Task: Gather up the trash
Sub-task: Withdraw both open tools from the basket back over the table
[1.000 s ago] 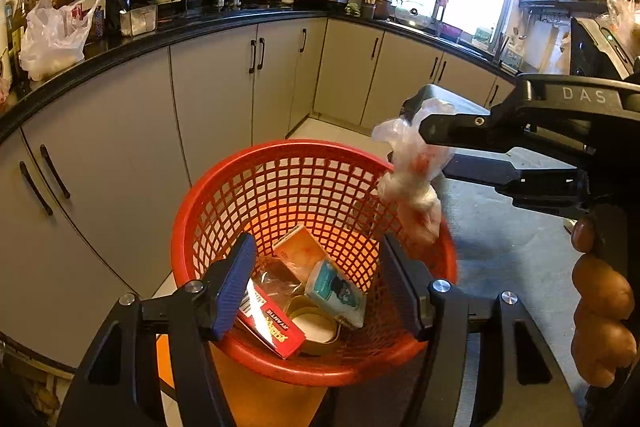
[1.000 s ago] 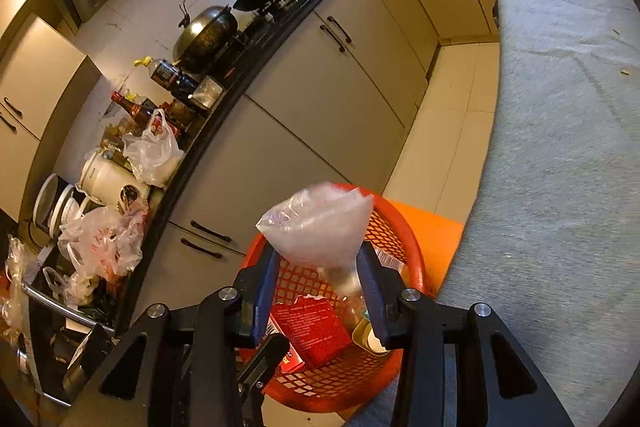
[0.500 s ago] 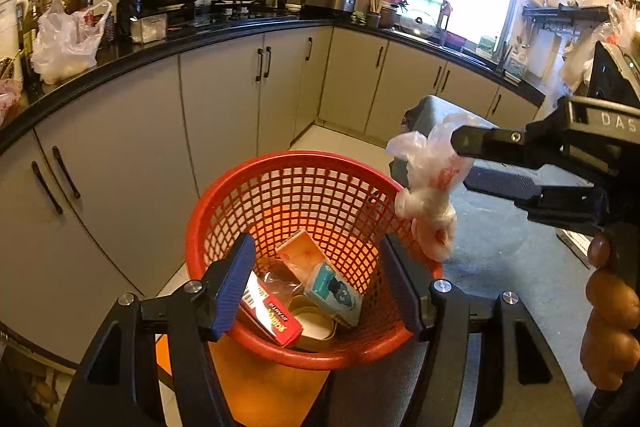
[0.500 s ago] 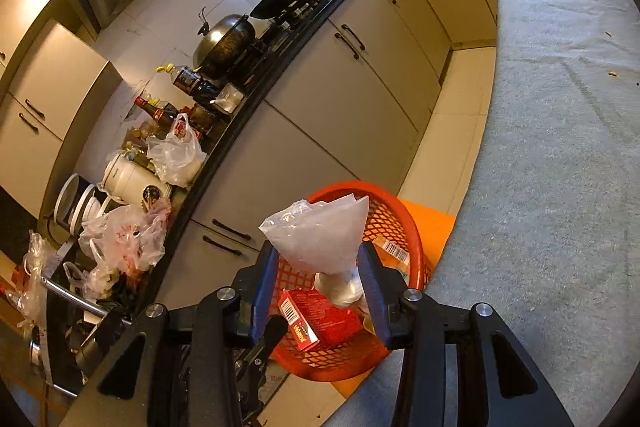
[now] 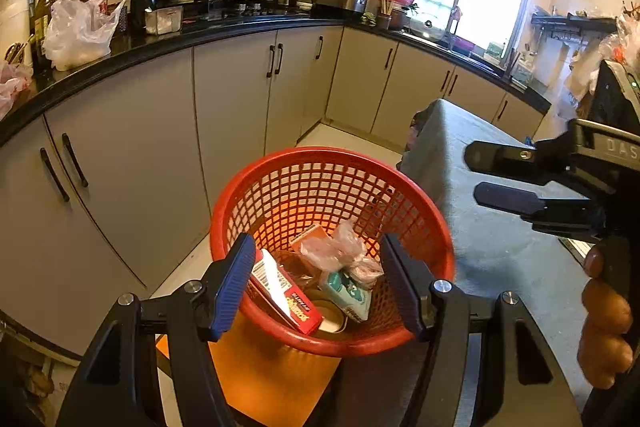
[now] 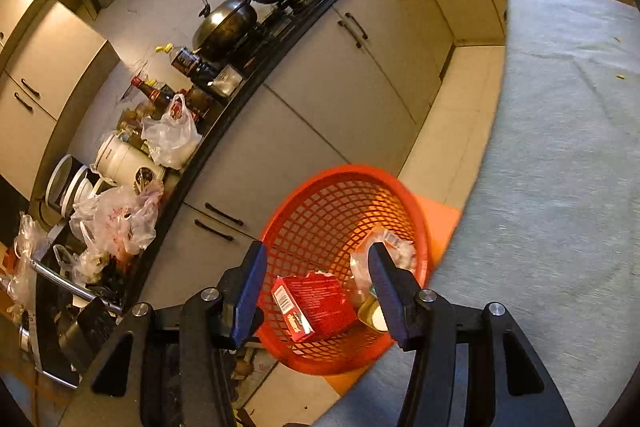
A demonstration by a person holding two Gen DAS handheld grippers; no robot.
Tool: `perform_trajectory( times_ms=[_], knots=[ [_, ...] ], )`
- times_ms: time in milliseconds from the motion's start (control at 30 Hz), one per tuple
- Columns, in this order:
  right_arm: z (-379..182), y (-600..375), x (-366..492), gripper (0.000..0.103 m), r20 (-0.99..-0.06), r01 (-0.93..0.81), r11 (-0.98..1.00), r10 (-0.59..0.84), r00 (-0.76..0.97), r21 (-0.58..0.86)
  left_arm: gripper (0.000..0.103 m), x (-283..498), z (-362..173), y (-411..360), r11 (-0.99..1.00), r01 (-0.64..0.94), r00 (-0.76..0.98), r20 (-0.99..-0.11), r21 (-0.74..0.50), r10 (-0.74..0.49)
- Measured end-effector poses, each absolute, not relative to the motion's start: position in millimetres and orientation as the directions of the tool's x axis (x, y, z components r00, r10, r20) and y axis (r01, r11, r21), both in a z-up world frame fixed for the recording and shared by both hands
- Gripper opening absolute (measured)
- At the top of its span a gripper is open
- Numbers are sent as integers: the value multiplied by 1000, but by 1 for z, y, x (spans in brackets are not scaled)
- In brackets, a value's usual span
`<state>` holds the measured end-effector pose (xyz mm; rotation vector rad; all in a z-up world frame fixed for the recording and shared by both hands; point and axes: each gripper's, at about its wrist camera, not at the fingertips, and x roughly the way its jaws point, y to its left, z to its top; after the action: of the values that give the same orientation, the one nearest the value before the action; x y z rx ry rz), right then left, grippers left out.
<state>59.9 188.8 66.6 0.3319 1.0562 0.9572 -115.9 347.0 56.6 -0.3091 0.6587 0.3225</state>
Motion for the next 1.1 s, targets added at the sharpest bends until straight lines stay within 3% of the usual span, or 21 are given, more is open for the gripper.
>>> perform_trajectory(
  times_ms=[467, 733, 900, 1100],
  knots=[
    [91, -5, 63, 58, -558, -393, 683, 730, 395, 616, 68, -88, 78, 253, 976, -183, 765, -640, -115, 68],
    [98, -203, 68, 63, -583, -96, 814, 488, 650, 573, 68, -54, 80, 174, 991, -24, 716, -694, -133, -76],
    [87, -262, 72, 63, -559, -28, 762, 498, 663, 647, 68, -38, 81, 121, 992, 72, 684, -719, -103, -124],
    [61, -286, 87, 64, -614, 64, 788, 423, 666, 612, 68, -12, 77, 70, 980, 175, 627, -757, -91, -182]
  ],
)
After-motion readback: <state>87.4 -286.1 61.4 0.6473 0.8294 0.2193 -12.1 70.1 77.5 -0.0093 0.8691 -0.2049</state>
